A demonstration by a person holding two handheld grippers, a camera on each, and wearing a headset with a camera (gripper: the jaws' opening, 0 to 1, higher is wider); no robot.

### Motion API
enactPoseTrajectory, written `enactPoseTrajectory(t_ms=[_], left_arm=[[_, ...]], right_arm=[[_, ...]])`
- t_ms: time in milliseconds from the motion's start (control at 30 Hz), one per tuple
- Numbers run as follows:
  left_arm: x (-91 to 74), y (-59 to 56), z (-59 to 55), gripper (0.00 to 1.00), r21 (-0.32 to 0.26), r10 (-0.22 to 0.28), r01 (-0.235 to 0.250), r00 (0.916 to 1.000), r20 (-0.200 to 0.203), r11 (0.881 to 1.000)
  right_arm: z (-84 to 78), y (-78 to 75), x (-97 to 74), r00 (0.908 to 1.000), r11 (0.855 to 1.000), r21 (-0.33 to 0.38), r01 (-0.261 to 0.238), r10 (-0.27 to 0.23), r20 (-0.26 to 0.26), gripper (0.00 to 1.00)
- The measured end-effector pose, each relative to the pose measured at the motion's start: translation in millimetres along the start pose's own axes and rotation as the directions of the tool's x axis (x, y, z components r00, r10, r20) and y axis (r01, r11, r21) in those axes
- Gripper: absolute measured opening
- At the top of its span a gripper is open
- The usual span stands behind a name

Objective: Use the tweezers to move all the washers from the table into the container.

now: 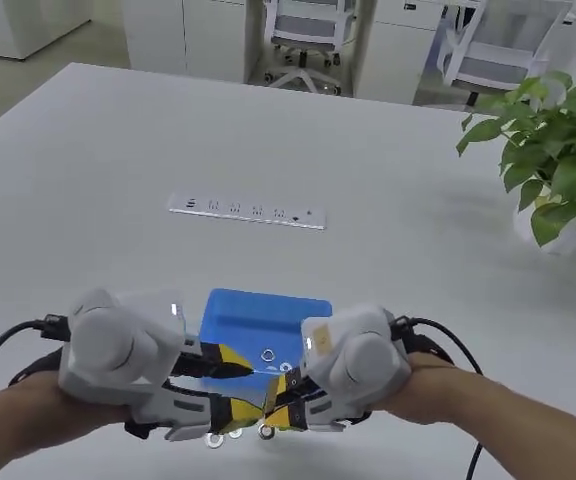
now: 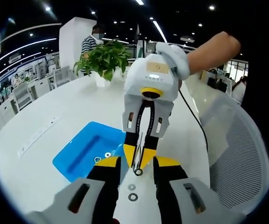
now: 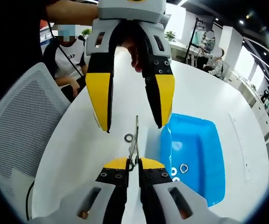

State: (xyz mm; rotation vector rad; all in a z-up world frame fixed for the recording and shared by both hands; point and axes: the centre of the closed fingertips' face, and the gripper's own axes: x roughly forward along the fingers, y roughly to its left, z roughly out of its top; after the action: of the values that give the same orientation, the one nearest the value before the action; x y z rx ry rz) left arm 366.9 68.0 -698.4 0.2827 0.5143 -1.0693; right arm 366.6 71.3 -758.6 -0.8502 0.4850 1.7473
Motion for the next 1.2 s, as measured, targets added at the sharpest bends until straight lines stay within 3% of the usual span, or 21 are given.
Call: enactPoseTrajectory(t_ms=[567,900,1200], left_arm=[[-24.5,3.9,-5.6,0.64,-0.038,0.064,-0.063,0.9977,0.024,0.997],[-37.5,11.8,-8.0,0.72,-0.053,0.102,-0.1,0.9942,0.034,0.994],[-42.9,14.1,-14.6,0.76,-0.069,0.128,-0.125,0.9911,0.038,0.99]], right_arm=[[29.5,-12.9,-23.2,0.9994,1.0,-0.024,0.016,-0.015,0.032,0.08],[41.2,-31.2,-35.3,0.9976,0.998,-0.03,0.048,-0.047,0.052,0.08],[40.9,-52.0,-37.7,0.9937,0.996,-0.022,0.092,-0.09,0.066,0.09]])
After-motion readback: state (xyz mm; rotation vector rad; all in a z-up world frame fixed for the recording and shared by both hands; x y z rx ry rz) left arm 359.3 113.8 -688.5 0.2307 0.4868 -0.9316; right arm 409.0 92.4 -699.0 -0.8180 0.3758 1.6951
